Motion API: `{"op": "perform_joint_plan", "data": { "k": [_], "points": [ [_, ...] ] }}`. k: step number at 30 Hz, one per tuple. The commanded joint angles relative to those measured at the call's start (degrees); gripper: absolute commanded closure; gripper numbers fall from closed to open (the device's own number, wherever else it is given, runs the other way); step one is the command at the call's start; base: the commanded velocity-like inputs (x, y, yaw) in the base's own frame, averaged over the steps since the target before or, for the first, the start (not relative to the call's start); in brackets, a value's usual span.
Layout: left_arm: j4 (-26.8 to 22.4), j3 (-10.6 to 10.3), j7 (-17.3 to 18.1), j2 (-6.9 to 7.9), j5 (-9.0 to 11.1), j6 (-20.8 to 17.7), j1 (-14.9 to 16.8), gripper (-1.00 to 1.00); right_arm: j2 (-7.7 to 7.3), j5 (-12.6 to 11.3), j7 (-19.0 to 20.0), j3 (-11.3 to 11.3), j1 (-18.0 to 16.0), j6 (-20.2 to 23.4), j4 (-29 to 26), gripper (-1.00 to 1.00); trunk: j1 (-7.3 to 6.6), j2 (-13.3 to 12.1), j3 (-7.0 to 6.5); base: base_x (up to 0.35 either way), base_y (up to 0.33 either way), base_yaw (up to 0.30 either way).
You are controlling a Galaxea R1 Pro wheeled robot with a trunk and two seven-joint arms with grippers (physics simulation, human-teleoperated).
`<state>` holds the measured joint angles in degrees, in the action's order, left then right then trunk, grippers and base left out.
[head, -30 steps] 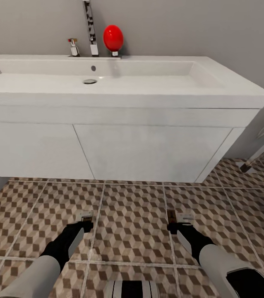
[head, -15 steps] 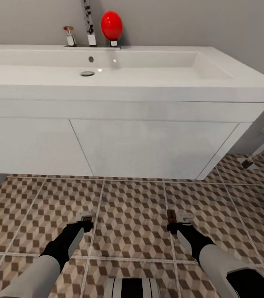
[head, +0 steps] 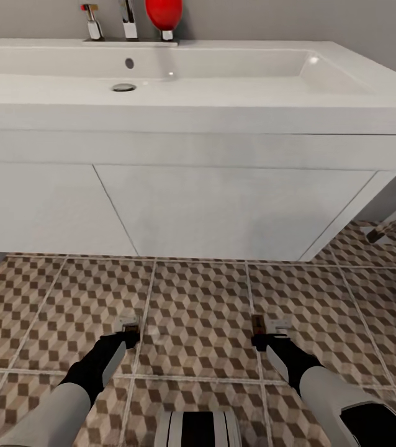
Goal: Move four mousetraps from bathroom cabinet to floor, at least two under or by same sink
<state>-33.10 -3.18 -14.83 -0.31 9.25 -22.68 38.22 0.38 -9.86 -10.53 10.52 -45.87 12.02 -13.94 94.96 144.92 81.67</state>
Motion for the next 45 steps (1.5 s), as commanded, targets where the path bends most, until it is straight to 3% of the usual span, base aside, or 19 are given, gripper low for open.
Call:
{"op": "perform_joint_plan", "data": {
  "k": [1,12,28,33,37,41,45],
  "points": [
    [-0.10,-0.34,-0.55,0.05,0.51,-0.26,0.01,1.00,-0.02,-0.76,-0.28,0.47,-0.01,0.28,-0.12,1.00,0.01,0.03,0.27,0.000,0.000,0.000],
    [-0.20,-0.34,-0.48,0.05,0.55,-0.26,0.01,1.00,0.01,-0.71,-0.26,0.46,-0.01,0.28,-0.12,1.00,0.30,0.18,2.70,0.000,0.000,0.000],
    [-0.83,-0.33,-0.65,-0.04,0.51,-0.12,0.01,1.00,-0.01,-0.61,-0.22,0.37,-0.01,0.31,-0.53,1.00,0.30,0.18,2.70,0.000,0.000,0.000],
    [-8.16,-0.39,-0.40,-0.54,0.61,-0.91,0.01,1.00,0.03,-0.66,-0.59,0.24,-0.01,2.20,-5.38,1.00,0.30,0.18,2.70,0.000,0.000,0.000],
    [-13.03,-0.44,-0.43,-1.55,0.59,-1.74,0.01,1.00,0.19,-0.68,-1.28,0.15,-0.01,6.65,-10.33,1.00,0.30,0.18,2.70,0.000,0.000,0.000],
    [-14.54,-0.48,-0.28,-2.06,0.62,-2.59,-0.02,1.00,0.44,-0.75,-1.94,0.06,-0.01,9.01,-14.11,1.00,0.30,0.18,2.70,0.000,0.000,0.000],
    [-14.96,-0.50,-0.12,-2.18,0.57,-2.79,-0.03,1.00,0.65,-0.95,-2.87,0.03,0.07,9.35,-14.45,1.00,0.30,0.18,2.70,0.000,0.000,0.000]
  ]
}}
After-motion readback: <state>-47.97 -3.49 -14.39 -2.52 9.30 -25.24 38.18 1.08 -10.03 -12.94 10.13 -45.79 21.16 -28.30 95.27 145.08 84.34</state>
